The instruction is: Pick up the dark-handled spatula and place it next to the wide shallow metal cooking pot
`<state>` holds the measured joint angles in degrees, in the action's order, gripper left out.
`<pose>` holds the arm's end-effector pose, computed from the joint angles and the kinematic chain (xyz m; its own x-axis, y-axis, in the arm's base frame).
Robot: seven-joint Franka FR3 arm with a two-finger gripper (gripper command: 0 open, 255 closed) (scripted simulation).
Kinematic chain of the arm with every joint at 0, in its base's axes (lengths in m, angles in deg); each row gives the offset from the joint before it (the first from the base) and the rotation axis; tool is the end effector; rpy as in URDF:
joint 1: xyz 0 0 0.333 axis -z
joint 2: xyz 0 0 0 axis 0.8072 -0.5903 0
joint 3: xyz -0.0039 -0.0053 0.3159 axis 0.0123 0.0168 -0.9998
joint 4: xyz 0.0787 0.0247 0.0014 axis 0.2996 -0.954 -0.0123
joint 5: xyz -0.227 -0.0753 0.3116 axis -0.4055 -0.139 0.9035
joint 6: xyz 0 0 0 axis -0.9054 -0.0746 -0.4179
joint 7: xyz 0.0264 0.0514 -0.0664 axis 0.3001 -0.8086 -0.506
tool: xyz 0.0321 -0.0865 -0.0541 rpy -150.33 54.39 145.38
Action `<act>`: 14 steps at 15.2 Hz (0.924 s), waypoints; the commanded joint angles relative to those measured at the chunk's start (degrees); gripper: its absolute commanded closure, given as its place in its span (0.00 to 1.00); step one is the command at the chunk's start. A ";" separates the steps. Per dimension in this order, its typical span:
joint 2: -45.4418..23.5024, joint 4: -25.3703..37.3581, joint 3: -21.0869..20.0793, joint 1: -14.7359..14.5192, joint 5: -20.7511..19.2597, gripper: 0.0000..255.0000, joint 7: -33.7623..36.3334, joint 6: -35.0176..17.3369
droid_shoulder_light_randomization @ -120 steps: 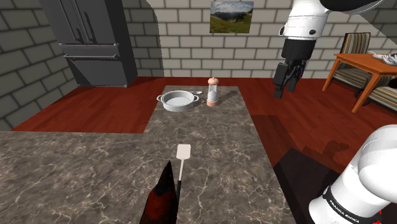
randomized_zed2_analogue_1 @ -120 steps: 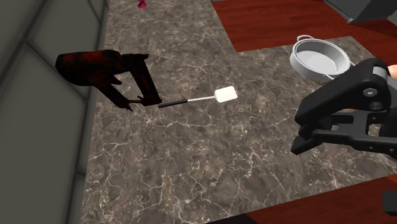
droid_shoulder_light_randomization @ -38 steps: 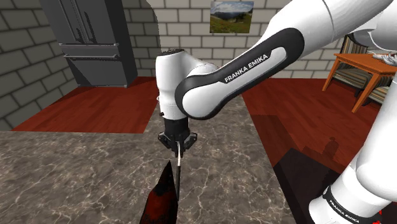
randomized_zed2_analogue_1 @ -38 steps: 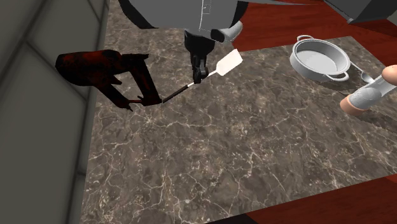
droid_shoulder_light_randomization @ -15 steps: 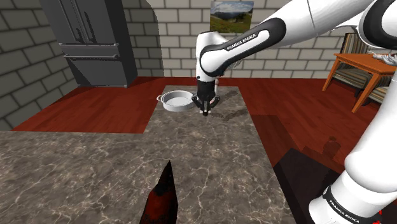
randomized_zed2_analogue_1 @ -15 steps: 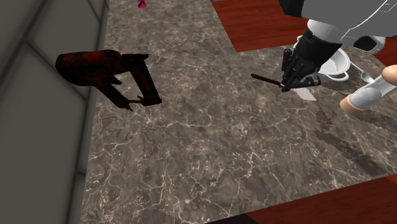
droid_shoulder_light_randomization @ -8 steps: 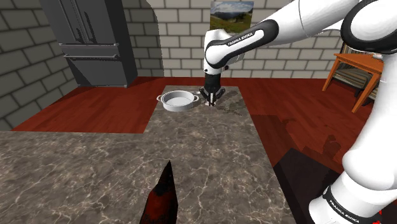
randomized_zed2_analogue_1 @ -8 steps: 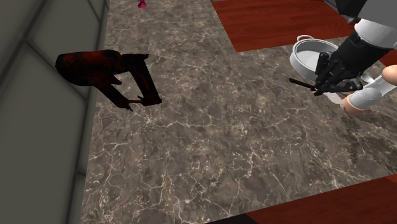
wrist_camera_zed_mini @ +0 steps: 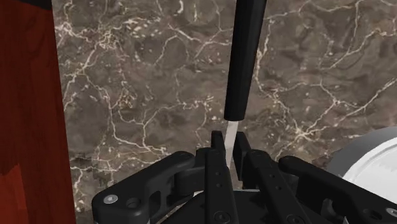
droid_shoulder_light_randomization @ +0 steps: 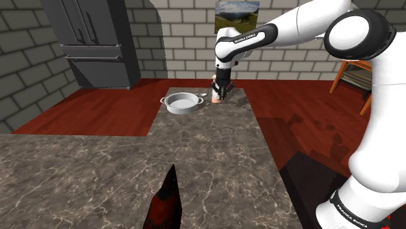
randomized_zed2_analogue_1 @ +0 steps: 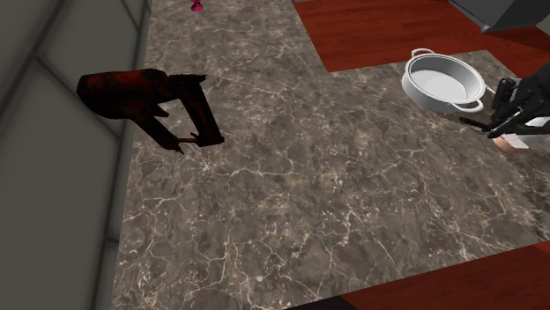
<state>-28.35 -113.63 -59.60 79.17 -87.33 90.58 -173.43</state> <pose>0.6717 -0.0724 0.3860 0.7304 -0.6797 -0.0664 -0.6812 -0.7321 0.0000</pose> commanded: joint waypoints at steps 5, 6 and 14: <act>-4.89 5.51 1.39 0.75 -1.23 1.00 -2.50 0.77; -5.14 5.10 1.45 0.75 -1.32 1.00 -2.46 0.14; -7.46 2.42 2.02 0.59 -2.22 1.00 -2.03 -4.74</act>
<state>-35.49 -110.97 -57.66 79.78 -89.43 88.52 -177.60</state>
